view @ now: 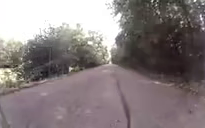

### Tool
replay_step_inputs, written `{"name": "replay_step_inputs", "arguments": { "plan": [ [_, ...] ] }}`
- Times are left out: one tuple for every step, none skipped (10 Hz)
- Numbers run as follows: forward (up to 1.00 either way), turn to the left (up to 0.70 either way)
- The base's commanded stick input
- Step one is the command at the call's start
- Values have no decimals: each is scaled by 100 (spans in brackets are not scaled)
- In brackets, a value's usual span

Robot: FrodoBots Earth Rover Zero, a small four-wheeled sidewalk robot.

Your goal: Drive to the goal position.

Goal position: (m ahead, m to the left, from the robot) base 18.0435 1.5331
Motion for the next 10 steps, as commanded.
{"name": "replay_step_inputs", "arguments": {
  "plan": [
    [70, 0],
    [70, 0],
    [70, 0],
    [70, 0],
    [70, -2],
    [70, -5],
    [70, -11],
    [70, -16],
    [70, -17],
    [70, -18]
  ]
}}
